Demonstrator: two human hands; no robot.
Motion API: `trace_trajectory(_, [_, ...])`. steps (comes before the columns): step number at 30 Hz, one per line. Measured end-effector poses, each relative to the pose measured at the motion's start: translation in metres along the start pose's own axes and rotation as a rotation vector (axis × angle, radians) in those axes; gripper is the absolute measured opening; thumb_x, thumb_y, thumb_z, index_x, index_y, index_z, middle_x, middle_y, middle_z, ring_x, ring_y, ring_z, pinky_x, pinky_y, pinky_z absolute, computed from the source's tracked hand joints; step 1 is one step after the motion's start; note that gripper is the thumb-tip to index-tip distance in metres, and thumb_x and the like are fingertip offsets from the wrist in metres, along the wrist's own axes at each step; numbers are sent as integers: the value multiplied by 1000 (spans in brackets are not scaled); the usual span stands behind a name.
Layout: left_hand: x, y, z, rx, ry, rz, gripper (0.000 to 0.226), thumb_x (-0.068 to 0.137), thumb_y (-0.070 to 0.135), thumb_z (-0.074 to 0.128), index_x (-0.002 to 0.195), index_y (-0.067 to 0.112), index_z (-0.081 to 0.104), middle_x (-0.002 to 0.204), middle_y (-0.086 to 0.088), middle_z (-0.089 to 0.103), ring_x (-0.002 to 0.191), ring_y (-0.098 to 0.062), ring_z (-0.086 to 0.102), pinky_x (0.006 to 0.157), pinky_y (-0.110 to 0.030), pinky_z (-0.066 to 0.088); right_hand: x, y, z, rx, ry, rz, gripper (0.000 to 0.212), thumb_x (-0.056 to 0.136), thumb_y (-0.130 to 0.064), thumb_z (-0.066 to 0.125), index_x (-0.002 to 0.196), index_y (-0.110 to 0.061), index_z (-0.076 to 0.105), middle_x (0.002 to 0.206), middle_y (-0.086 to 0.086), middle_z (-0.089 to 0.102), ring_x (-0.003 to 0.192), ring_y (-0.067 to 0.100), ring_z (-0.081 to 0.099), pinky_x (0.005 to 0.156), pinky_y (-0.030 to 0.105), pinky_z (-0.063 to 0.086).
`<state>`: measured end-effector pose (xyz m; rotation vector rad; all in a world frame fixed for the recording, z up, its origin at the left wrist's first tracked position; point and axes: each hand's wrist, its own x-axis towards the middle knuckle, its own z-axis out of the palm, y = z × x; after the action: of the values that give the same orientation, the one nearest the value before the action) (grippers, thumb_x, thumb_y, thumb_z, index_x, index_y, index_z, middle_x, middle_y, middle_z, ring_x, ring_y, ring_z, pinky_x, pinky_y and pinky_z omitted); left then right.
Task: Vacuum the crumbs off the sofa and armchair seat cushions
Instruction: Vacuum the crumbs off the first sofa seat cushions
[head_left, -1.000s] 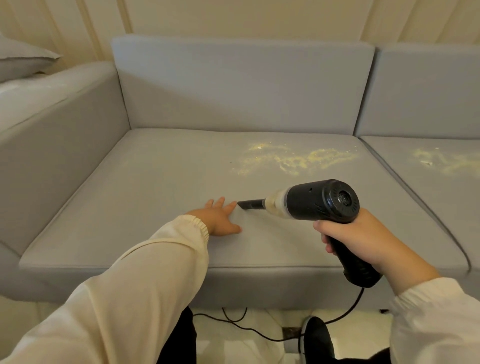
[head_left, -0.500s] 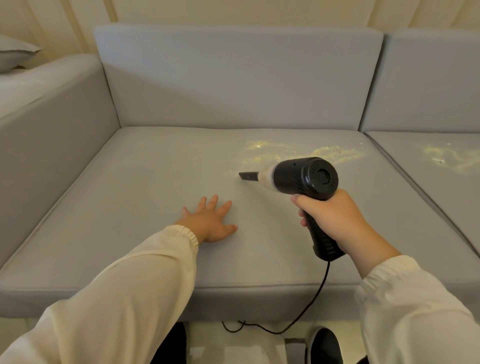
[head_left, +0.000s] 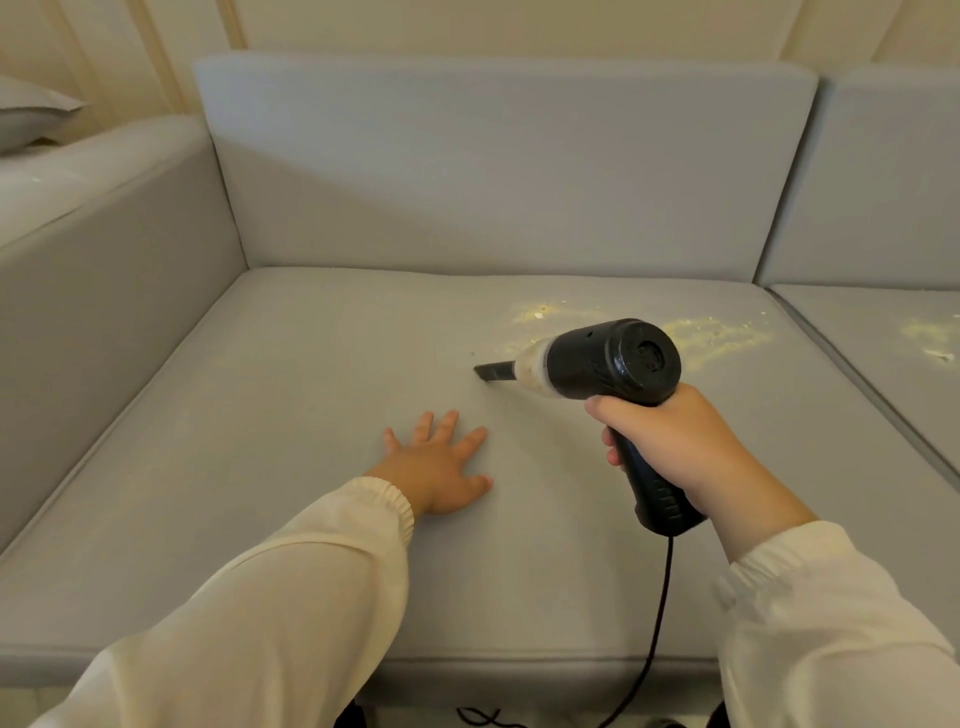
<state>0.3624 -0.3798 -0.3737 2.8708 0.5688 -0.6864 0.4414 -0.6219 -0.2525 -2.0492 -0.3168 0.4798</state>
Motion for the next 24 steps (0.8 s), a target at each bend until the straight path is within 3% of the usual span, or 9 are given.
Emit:
trace_trajectory(5, [9, 3, 1, -34, -8, -18, 74, 99, 74, 31, 161, 53, -4, 172, 8, -19, 159, -26, -17, 119, -73, -3, 7, 0, 2, 15, 92, -7, 15, 88, -29, 77, 91, -15, 75, 82, 12, 78, 69, 24, 78, 78, 43, 62])
trace_trajectory(14, [15, 17, -5, -64, -35, 6, 75, 99, 74, 30, 160, 53, -8, 172, 8, -22, 158, -26, -20, 119, -73, -4, -12, 6, -18, -58, -17, 20, 22, 87, -31, 78, 83, -10, 75, 73, 7, 77, 61, 17, 74, 73, 41, 60])
trace_trajectory(20, [15, 24, -5, -48, -34, 17, 75, 99, 73, 31, 161, 53, -7, 172, 8, -22, 158, -25, -19, 119, -73, -5, -11, 10, -27, -64, 123, 26, 20, 88, -31, 78, 86, -12, 74, 77, 8, 77, 59, 14, 74, 66, 32, 55])
trace_trajectory(24, [10, 30, -4, -45, -43, 21, 75, 100, 72, 32, 161, 52, -6, 172, 8, -21, 158, -25, -19, 119, -73, -3, -11, 15, -24, -14, 121, 9, 19, 88, -30, 79, 86, -12, 74, 80, 10, 77, 59, 15, 74, 68, 35, 58])
